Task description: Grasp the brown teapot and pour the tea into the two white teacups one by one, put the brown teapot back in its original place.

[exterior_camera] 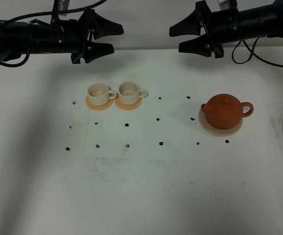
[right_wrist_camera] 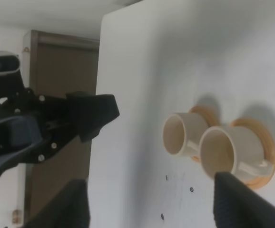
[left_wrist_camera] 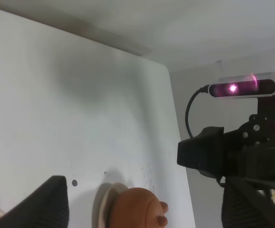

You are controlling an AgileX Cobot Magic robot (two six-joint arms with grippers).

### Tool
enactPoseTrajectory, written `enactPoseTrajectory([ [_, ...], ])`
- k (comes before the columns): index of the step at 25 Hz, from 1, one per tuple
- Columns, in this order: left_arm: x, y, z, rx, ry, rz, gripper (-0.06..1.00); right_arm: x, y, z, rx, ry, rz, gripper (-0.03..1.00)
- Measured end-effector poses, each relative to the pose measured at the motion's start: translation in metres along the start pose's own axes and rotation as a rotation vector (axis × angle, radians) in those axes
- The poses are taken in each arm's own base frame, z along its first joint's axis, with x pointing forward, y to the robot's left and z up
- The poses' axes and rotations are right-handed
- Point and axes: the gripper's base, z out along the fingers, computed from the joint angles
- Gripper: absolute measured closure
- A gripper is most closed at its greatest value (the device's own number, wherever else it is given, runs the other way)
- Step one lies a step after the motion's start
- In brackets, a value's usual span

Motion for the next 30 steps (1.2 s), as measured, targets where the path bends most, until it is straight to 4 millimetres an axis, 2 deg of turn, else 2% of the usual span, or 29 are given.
enactPoseTrajectory([
  [5,0.000,0.000,0.000,0.002,0.004,0.191,0.35,0.000,-0.001,-0.001,0.030,0.013,-0.143,0.42],
  [8,-0.001,-0.005,-0.004,-0.027,0.010,0.411,0.42,-0.004,0.001,-0.007,0.132,0.042,-0.250,0.42],
  [14,-0.010,-0.037,-0.028,-0.254,0.046,0.786,0.51,-0.014,0.023,-0.037,0.434,0.070,-0.403,0.43],
  [17,-0.007,-0.051,-0.034,-0.394,0.110,0.931,0.53,-0.015,0.042,-0.059,0.579,0.062,-0.447,0.44],
  [20,-0.002,-0.064,-0.037,-0.498,0.168,1.021,0.53,-0.013,0.077,-0.085,0.657,0.009,-0.495,0.44],
  [23,-0.002,-0.079,-0.045,-0.561,0.156,1.047,0.55,-0.001,0.110,-0.105,0.680,-0.031,-0.522,0.44],
  [26,-0.004,-0.102,-0.062,-0.584,0.119,1.064,0.57,0.014,0.139,-0.124,0.688,-0.066,-0.541,0.44],
  [30,0.003,-0.138,-0.097,-0.620,0.074,1.135,0.60,0.031,0.175,-0.147,0.710,-0.121,-0.578,0.44],
])
